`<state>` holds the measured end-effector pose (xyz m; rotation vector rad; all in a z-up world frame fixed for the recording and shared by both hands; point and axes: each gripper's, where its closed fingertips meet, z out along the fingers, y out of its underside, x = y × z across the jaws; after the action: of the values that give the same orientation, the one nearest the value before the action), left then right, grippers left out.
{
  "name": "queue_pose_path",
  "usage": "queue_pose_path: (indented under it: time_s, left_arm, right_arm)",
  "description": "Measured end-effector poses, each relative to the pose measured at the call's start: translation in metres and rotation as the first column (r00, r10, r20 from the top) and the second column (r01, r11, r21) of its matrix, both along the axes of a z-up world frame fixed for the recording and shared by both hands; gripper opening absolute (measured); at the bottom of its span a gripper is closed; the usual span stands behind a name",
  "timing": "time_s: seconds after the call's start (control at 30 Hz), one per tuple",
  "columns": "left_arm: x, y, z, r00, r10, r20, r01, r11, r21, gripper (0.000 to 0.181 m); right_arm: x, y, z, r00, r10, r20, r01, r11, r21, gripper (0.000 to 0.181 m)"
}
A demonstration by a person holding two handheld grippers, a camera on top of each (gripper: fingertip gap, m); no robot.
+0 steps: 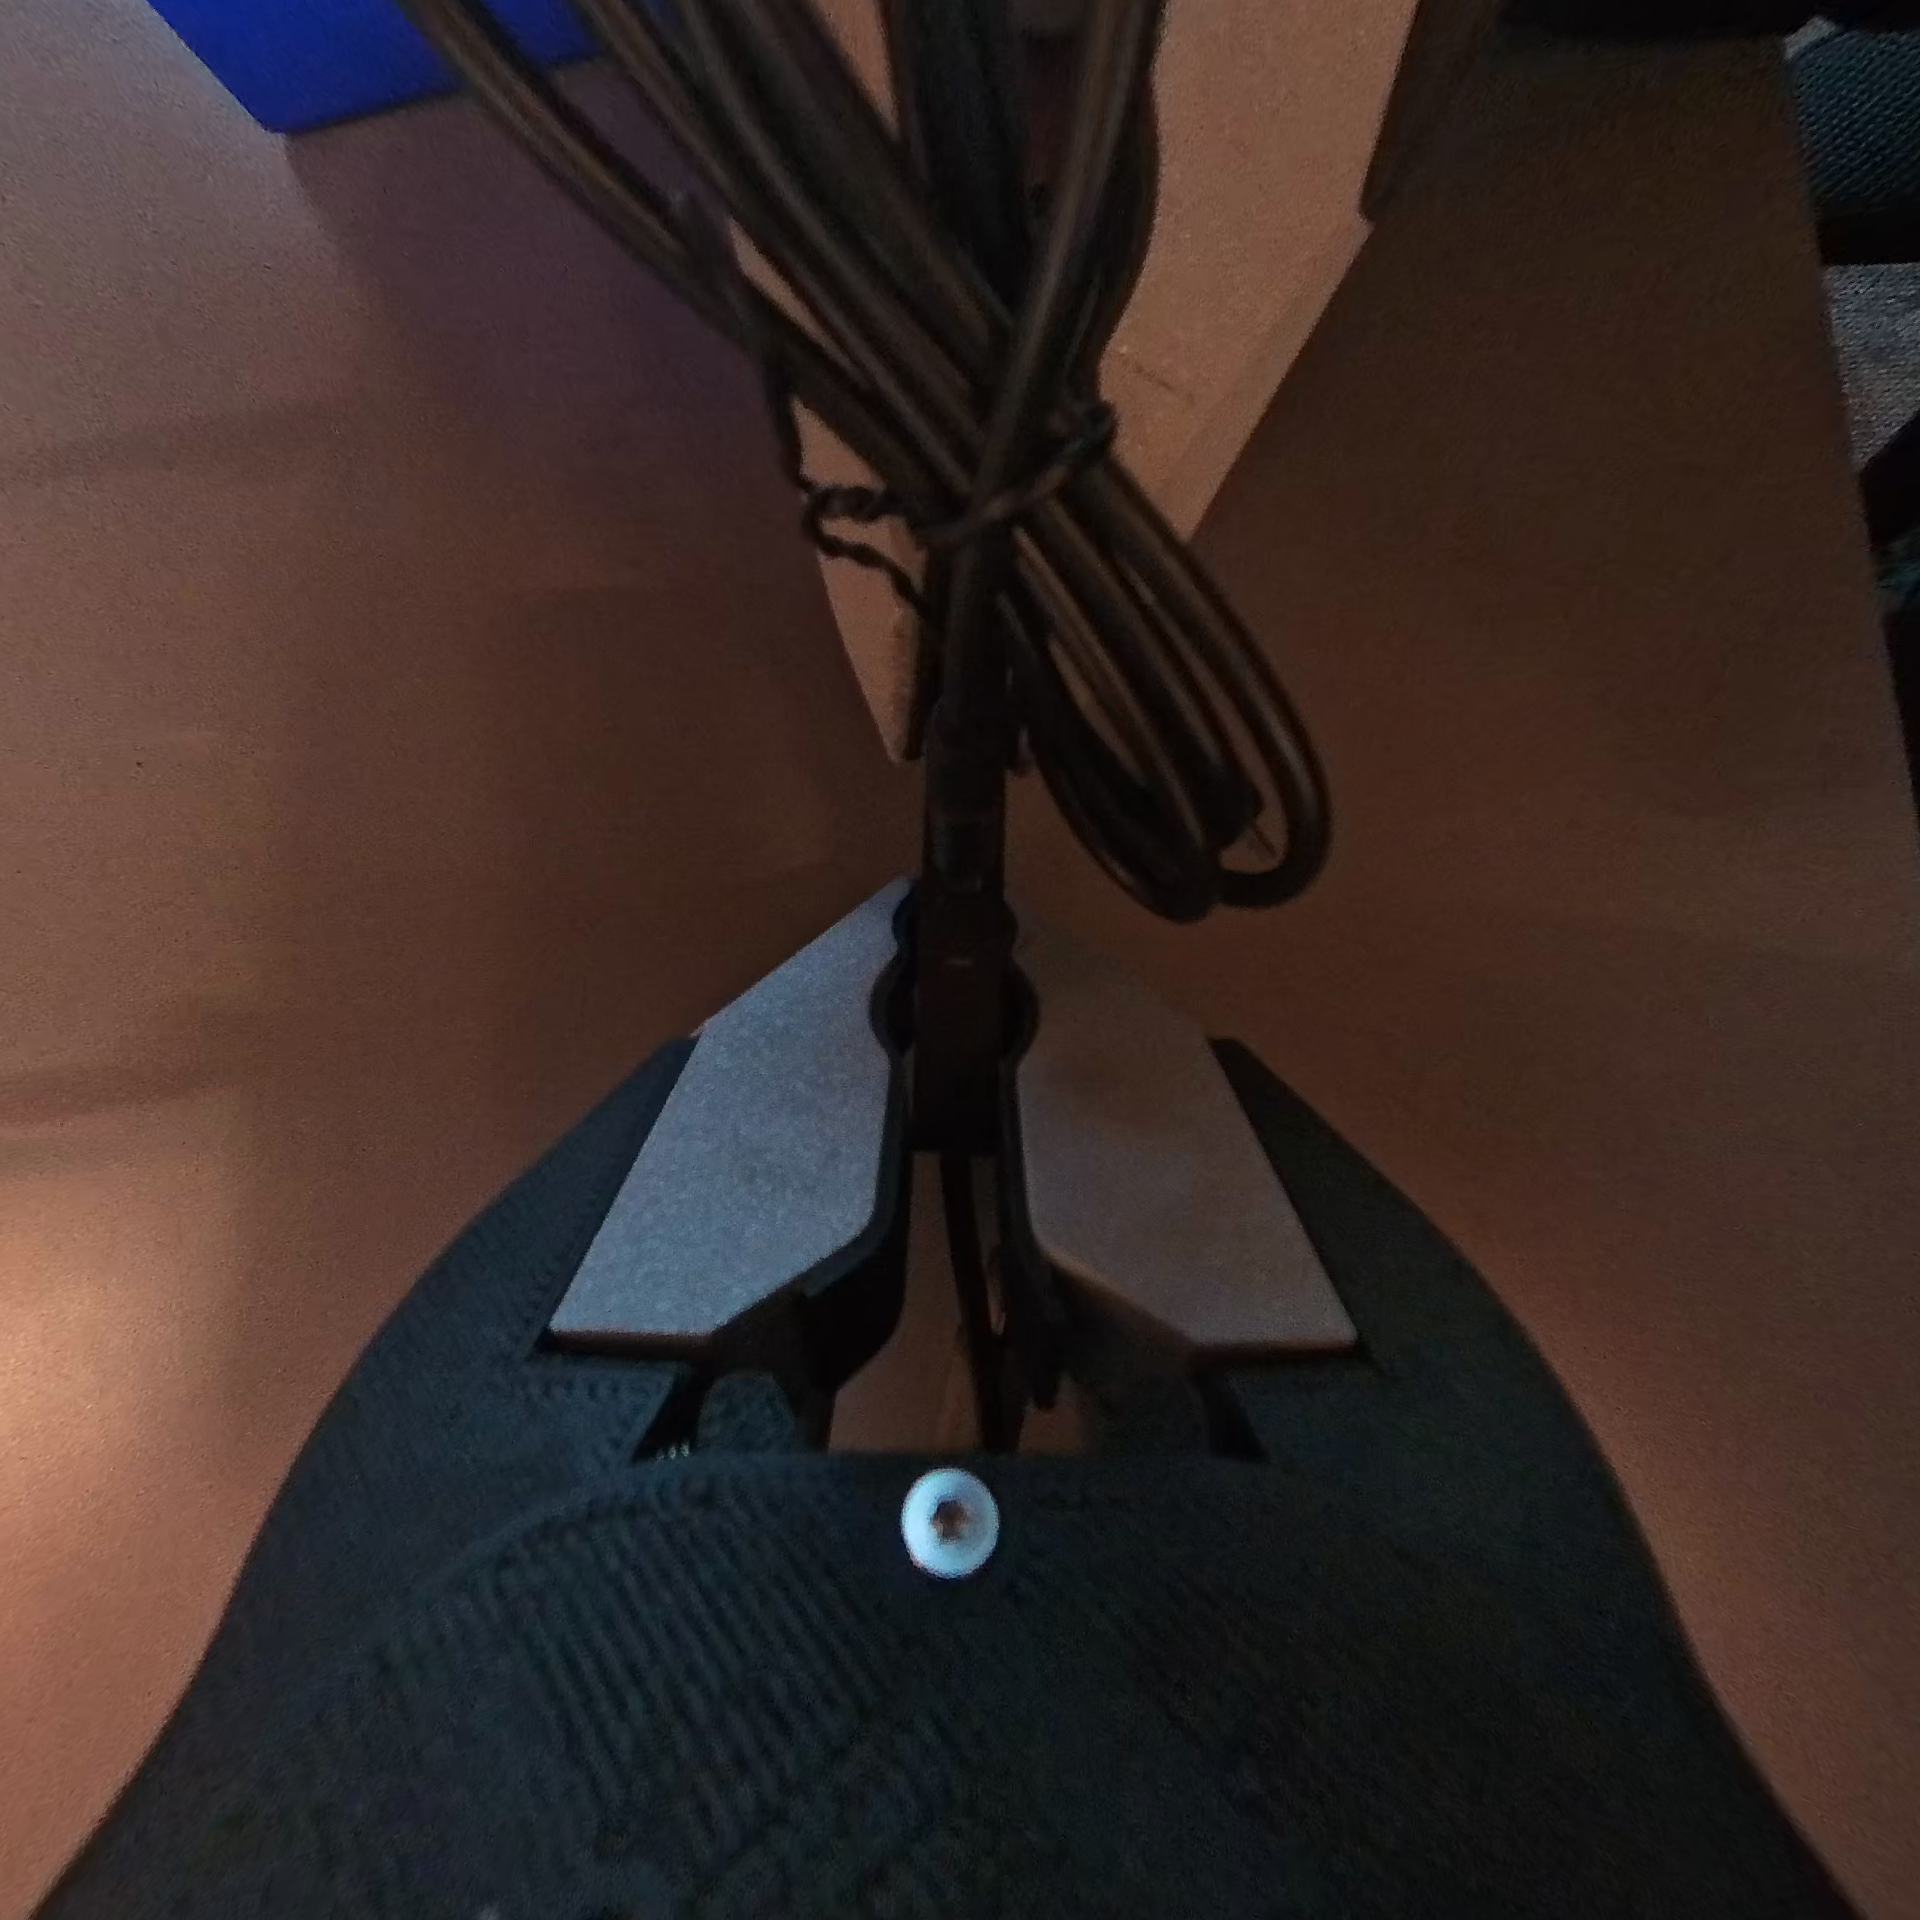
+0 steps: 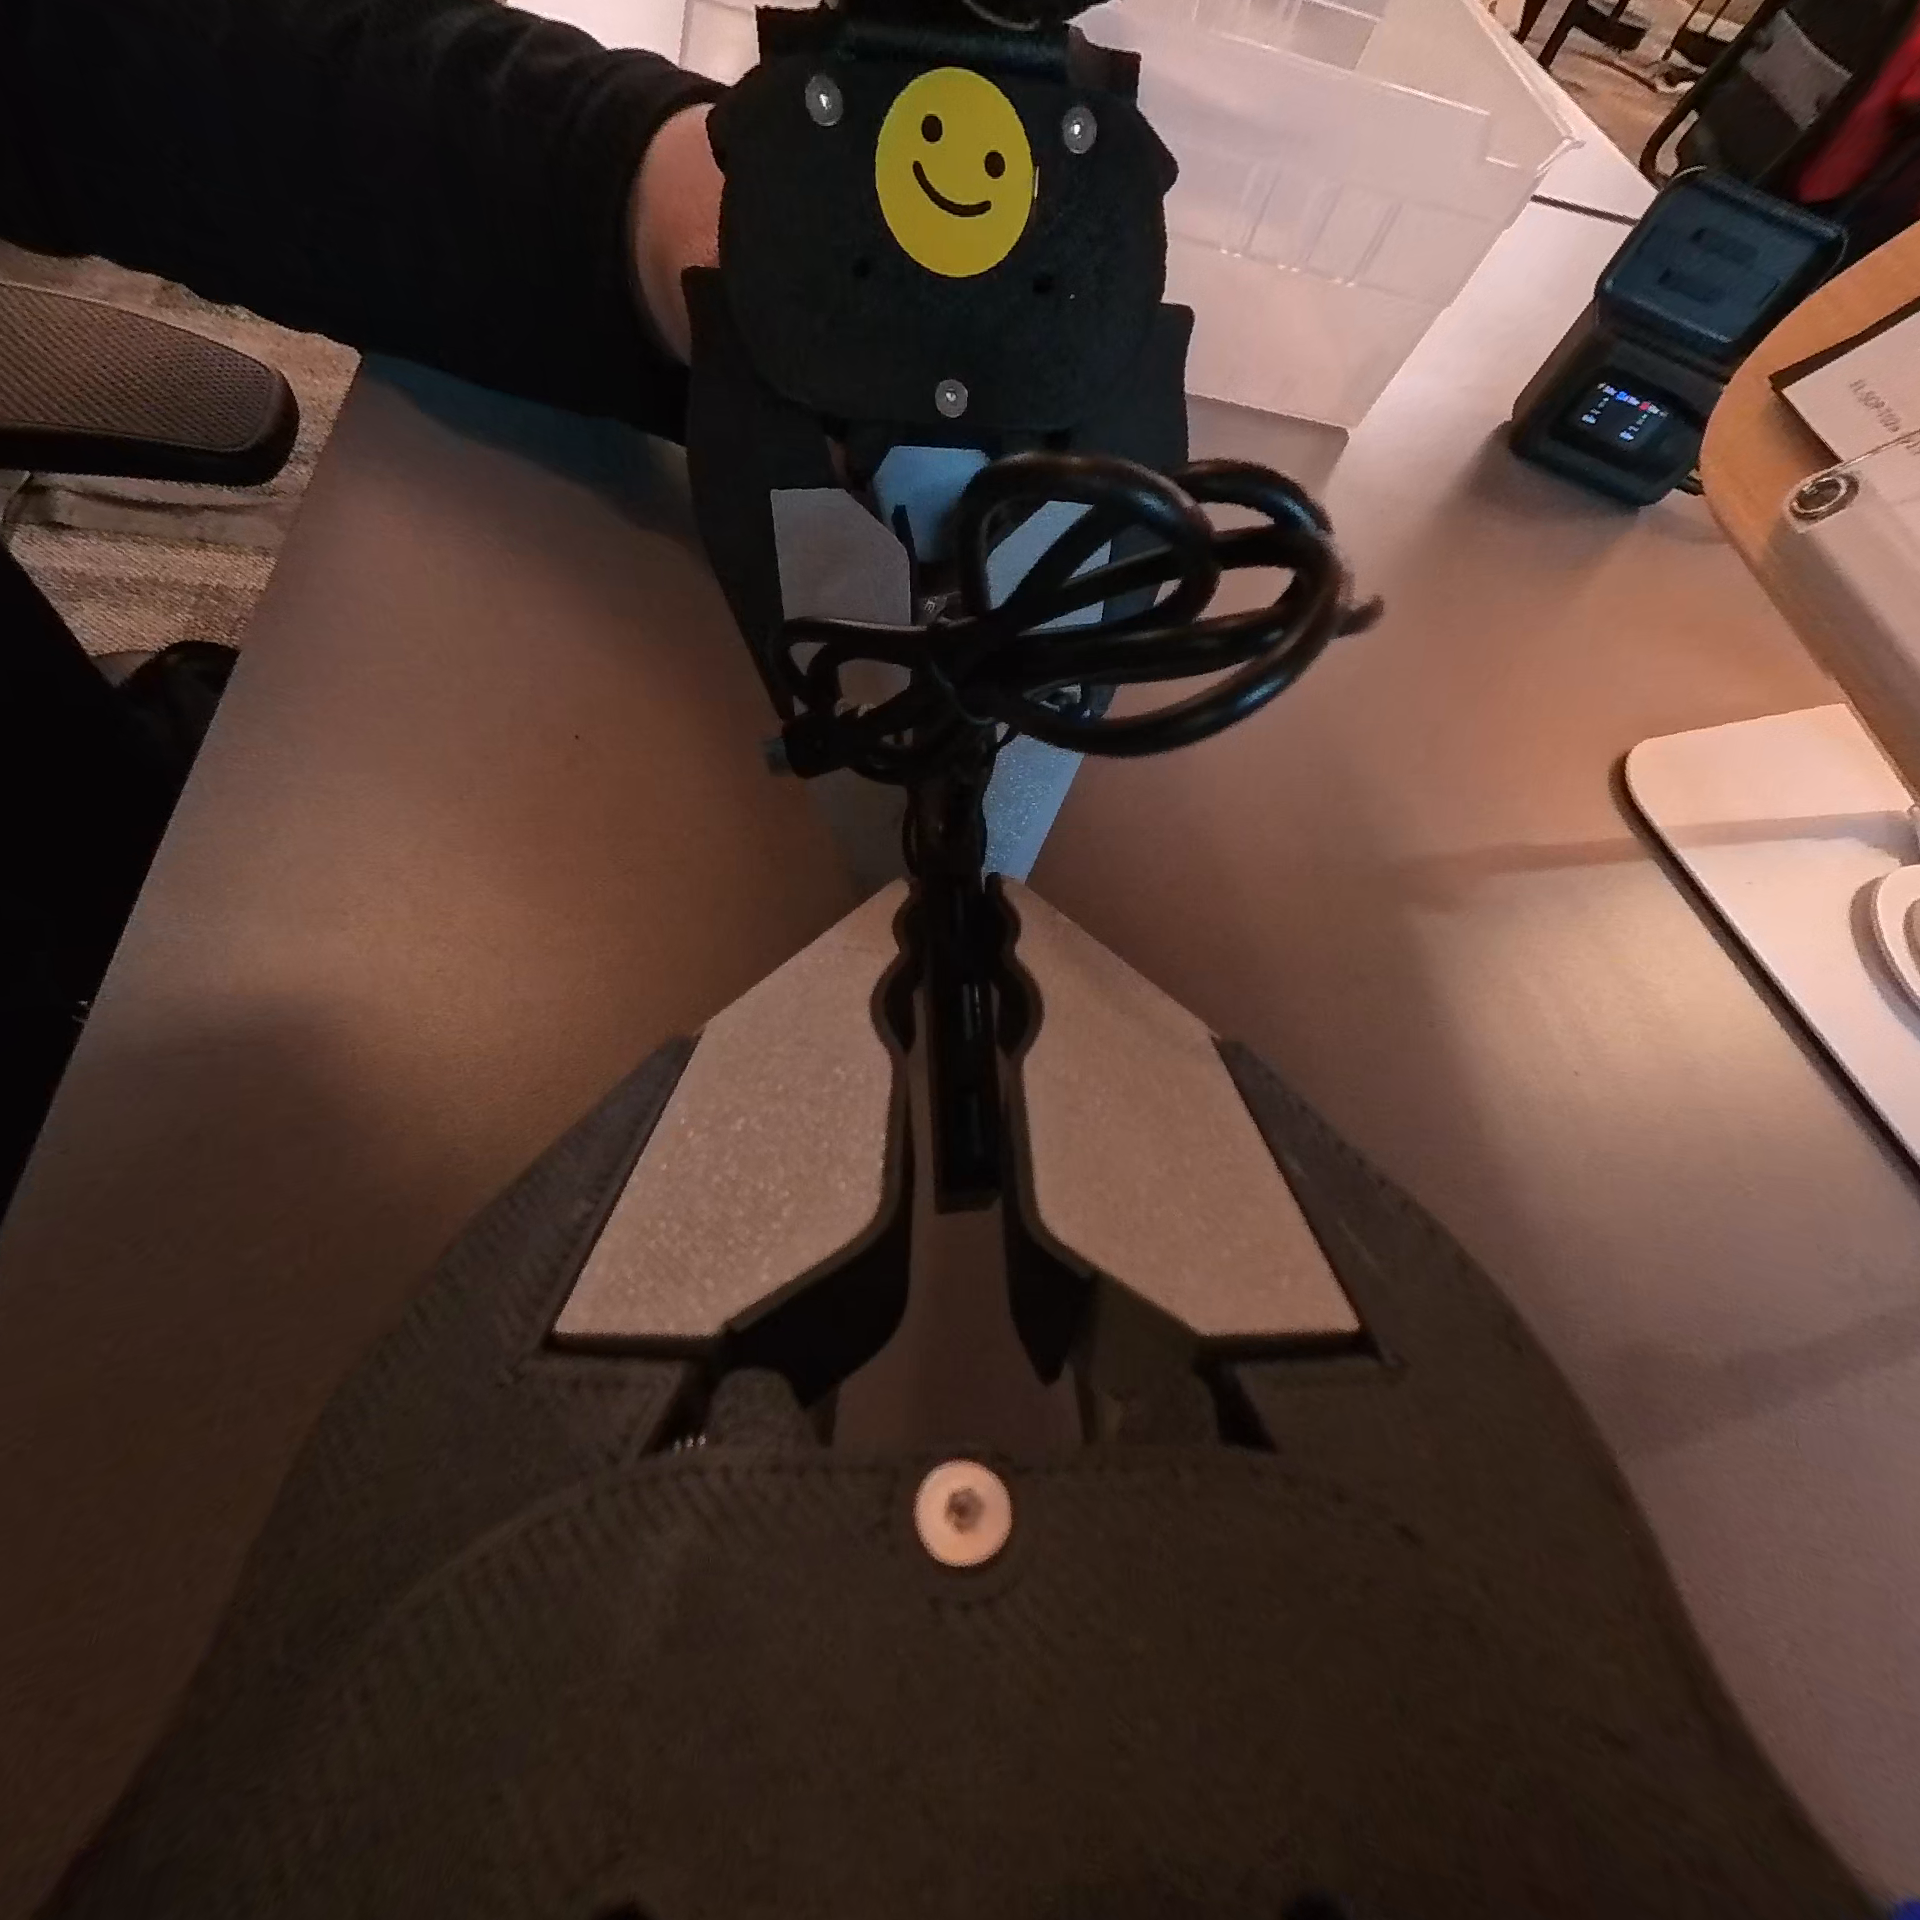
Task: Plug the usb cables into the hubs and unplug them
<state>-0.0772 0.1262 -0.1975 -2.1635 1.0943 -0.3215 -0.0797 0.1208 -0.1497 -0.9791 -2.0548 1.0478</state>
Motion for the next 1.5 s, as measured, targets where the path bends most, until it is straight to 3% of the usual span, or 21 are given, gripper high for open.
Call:
queue_pose_path:
  time_s: [0.43,0.93,1.0,1.03,1.23,1.4,1.5]
  left_arm:
    - [0.000,0.002,0.000,1.000,0.007,-0.002,-0.007,1.000,0.011,0.009]
    - [-0.011,0.013,0.010,0.994,0.097,0.051,-0.099,0.994,0.036,0.017]
    - [-0.016,0.015,0.013,0.991,0.117,0.064,-0.120,0.992,0.039,0.020]
    - [-0.019,0.017,0.015,0.989,0.132,0.069,-0.135,0.990,0.040,0.023]
    - [-0.033,0.020,0.030,0.974,0.184,0.129,-0.192,0.980,0.050,0.030]
    - [-0.041,0.021,0.038,0.971,0.199,0.131,-0.209,0.975,0.074,0.032]
    - [-0.052,0.022,0.054,0.962,0.225,0.155,-0.244,0.962,0.118,0.033]
  right_arm:
    - [-0.001,0.002,-0.001,1.000,-0.013,0.000,0.013,1.000,0.009,0.009]
    - [-0.009,0.022,-0.017,0.990,-0.128,0.051,0.124,0.989,0.077,0.011]
    - [-0.009,0.028,-0.015,0.987,-0.157,0.037,0.154,0.985,0.081,0.010]
    - [-0.010,0.033,-0.011,0.983,-0.183,0.014,0.181,0.980,0.078,0.000]
    - [-0.009,0.044,0.010,0.970,-0.233,-0.061,0.234,0.972,0.001,0.000]
    - [-0.010,0.048,0.005,0.963,-0.262,-0.064,0.266,0.961,0.069,0.000]
    - [-0.009,0.060,0.021,0.929,-0.335,-0.157,0.351,0.932,0.091,0.000]
